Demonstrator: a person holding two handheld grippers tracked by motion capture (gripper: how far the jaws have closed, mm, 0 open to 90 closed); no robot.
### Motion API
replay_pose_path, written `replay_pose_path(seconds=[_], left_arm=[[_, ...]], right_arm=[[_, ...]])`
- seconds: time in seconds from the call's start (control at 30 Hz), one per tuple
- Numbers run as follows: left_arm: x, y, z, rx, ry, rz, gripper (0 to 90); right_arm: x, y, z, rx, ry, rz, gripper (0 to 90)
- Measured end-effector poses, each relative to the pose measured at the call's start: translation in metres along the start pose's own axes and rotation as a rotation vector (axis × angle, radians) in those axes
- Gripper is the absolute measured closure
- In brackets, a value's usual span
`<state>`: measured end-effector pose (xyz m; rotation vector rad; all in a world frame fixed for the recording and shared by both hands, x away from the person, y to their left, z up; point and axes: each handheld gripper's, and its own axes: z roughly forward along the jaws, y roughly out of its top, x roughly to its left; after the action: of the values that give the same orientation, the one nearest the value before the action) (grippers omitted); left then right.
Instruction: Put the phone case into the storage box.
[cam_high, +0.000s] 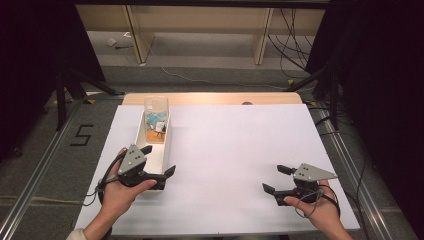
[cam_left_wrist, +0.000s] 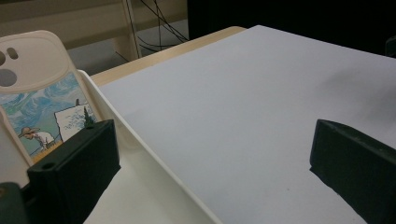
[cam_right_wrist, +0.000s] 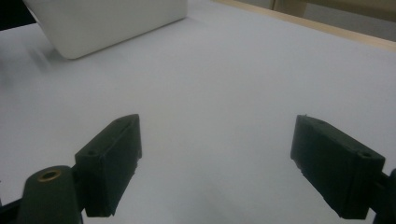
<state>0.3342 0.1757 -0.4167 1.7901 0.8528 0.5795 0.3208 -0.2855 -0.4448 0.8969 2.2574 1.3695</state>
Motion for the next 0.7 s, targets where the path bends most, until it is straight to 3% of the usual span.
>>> replay_pose_path(seconds=[0.7], left_arm=[[-0.0021,-0.0021,0.0007,0.002,-0.011,0.008,1.1]], right_arm=[[-0.0007,-0.0001,-0.0004,-0.003,-0.001,0.001,17.4]])
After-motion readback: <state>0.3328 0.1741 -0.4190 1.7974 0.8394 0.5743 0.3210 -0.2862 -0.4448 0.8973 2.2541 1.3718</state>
